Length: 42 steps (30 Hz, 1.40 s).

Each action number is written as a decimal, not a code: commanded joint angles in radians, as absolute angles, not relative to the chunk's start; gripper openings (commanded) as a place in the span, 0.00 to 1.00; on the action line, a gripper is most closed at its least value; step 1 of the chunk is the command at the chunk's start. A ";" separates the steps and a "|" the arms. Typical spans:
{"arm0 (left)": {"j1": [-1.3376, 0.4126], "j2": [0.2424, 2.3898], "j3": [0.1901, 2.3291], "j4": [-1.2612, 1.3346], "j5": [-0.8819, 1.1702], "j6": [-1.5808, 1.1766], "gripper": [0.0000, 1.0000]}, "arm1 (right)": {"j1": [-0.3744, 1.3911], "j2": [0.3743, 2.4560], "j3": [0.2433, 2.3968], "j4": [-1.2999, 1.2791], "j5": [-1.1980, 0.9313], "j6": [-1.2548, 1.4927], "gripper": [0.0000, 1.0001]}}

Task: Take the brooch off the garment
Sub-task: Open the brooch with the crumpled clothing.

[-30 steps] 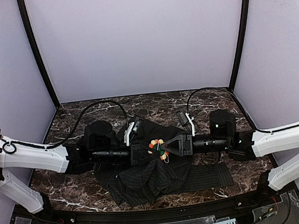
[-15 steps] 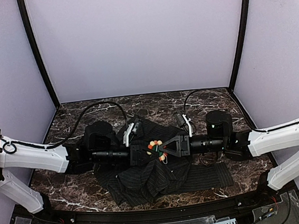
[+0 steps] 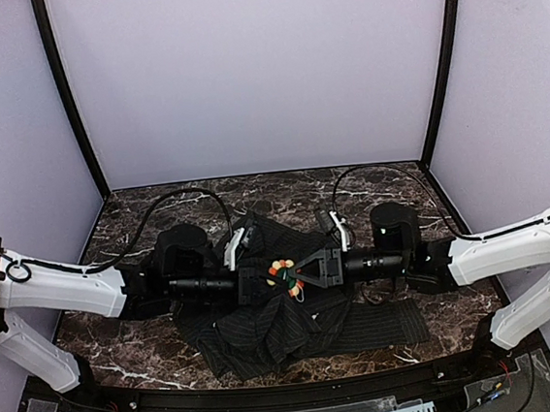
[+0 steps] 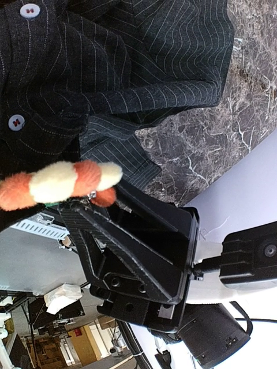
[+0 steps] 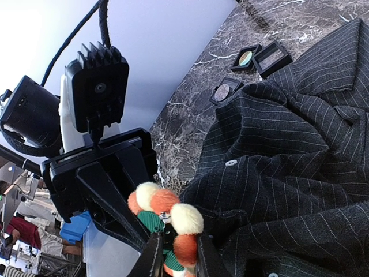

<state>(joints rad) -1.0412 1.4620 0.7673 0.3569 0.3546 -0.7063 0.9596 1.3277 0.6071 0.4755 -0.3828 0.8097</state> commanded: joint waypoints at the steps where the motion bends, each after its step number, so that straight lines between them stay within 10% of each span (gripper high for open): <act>1: -1.051 1.440 0.773 0.448 0.382 -0.683 0.01 | 0.977 1.368 0.645 0.506 -0.439 0.828 0.17; 17: -1.051 1.405 0.740 0.496 0.372 -0.680 0.01 | 0.971 1.428 0.637 0.537 -0.480 0.860 0.24; 26: -1.051 1.397 0.720 0.561 0.402 -0.699 0.02 | 0.963 1.425 0.617 0.606 -0.519 0.882 0.05; 42: -1.051 1.443 0.741 0.554 0.426 -0.717 0.40 | 0.962 1.412 0.594 0.702 -0.534 0.895 0.00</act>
<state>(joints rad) -1.0424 1.4376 0.7044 0.4664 0.3985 -0.7185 0.9463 1.4174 0.6186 0.6239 -0.4965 0.8783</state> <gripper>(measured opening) 0.387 0.100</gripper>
